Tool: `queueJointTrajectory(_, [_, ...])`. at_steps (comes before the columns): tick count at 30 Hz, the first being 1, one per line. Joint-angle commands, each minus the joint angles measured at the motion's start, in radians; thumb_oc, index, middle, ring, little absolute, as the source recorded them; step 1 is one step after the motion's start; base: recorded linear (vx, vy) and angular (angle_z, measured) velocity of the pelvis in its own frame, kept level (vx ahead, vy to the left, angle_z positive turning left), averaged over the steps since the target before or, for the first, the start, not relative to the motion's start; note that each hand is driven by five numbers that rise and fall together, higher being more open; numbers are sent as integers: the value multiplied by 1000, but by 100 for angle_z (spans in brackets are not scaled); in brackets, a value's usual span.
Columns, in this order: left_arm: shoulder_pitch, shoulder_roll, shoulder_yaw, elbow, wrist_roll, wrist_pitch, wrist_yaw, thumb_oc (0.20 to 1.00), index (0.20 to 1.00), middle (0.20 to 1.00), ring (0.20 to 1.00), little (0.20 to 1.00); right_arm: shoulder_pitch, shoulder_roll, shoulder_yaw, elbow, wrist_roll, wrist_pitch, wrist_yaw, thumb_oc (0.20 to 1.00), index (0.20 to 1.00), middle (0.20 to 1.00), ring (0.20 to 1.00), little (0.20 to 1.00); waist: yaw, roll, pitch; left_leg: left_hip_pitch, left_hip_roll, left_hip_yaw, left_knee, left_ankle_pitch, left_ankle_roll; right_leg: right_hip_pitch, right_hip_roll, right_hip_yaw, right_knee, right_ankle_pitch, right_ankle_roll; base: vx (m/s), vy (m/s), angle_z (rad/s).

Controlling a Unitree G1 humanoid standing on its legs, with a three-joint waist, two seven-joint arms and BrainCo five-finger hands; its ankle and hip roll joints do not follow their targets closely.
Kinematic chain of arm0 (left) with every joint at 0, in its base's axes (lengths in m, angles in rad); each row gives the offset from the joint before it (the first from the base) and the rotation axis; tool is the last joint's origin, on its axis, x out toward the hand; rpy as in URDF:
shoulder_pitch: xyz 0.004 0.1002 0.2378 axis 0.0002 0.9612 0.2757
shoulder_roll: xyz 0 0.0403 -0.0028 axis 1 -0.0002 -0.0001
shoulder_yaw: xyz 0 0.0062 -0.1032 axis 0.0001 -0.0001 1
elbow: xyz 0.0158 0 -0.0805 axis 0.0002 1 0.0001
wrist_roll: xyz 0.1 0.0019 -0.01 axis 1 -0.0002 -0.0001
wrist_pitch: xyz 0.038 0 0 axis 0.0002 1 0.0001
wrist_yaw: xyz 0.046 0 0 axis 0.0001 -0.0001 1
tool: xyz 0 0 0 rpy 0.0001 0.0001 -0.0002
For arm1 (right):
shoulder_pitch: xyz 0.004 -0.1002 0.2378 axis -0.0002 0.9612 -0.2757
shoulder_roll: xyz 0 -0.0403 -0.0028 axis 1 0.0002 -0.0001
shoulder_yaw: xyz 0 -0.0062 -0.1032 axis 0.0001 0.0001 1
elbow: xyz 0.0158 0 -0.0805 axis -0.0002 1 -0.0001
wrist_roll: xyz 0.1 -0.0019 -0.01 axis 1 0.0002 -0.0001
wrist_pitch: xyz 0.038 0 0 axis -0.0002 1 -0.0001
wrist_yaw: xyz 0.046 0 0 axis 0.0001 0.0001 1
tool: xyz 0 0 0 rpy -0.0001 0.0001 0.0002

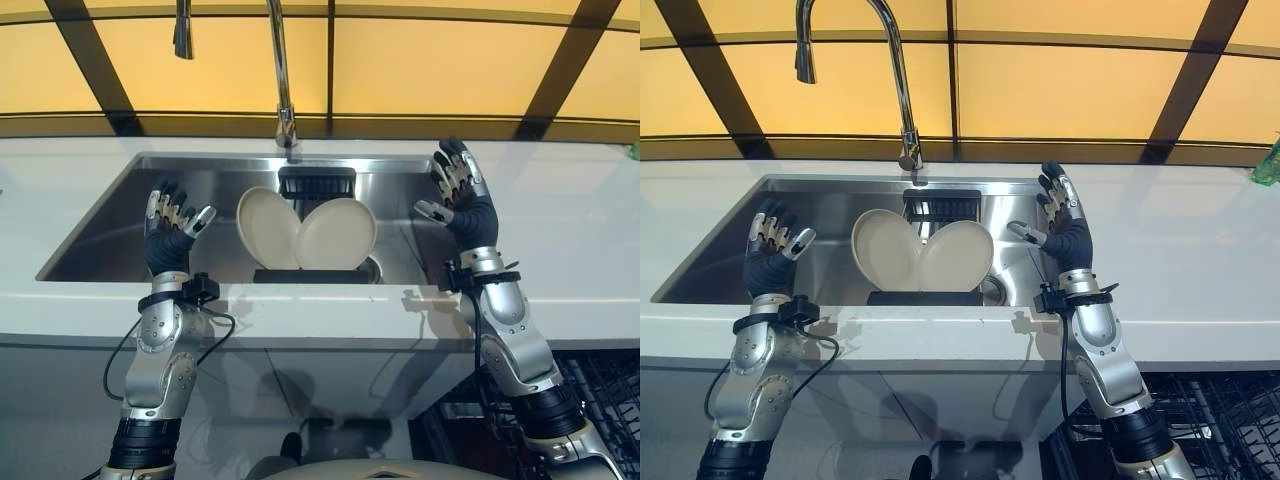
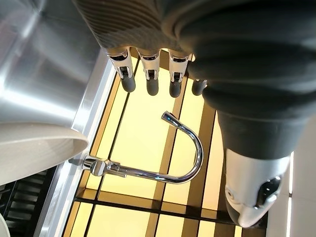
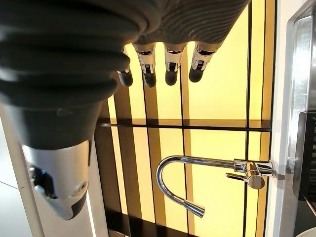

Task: Pick up plates and place into dishwasher.

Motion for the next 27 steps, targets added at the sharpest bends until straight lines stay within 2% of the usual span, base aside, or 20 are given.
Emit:
queueJointTrajectory(1, [-25,34,-9,40,9,-57,-28,1000,1000,1000,1000,1000,11,-6,-10,-37,-9,-44,-5,1000,1000,1000,1000,1000,18,28,-46,100,60,59,2,-122,-22,-134,-20,-15,12,116,20,0,0,0])
queueJointTrajectory(11, [-11,53,2,18,31,-64,-52,1000,1000,1000,1000,1000,34,-11,-28,-39,4,-61,9,1000,1000,1000,1000,1000,18,27,-48,98,68,65,2,-122,-23,-136,-12,-11,9,114,18,-4,-26,0])
queueJointTrajectory(21, [-33,109,19,39,175,-28,-84,1000,1000,1000,1000,1000,11,-24,-9,-40,10,-30,13,1000,1000,1000,1000,1000,16,28,-47,86,79,59,20,-100,-41,-148,15,19,3,122,-3,-15,-73,-2])
queueJointTrajectory(25, [-41,155,39,78,257,-40,-87,1000,1000,1000,1000,1000,4,-54,-5,-42,30,-19,25,1000,1000,1000,1000,1000,14,21,-29,25,62,42,202,-120,-61,-155,15,42,1,126,-17,-31,-57,-11])
queueJointTrajectory(27, [-50,198,42,131,323,-68,-88,1000,1000,1000,1000,1000,-15,-66,10,-29,33,-22,16,1000,1000,1000,1000,1000,24,23,-6,-29,31,-14,297,-105,-58,-155,18,66,2,139,-24,-14,8,-13])
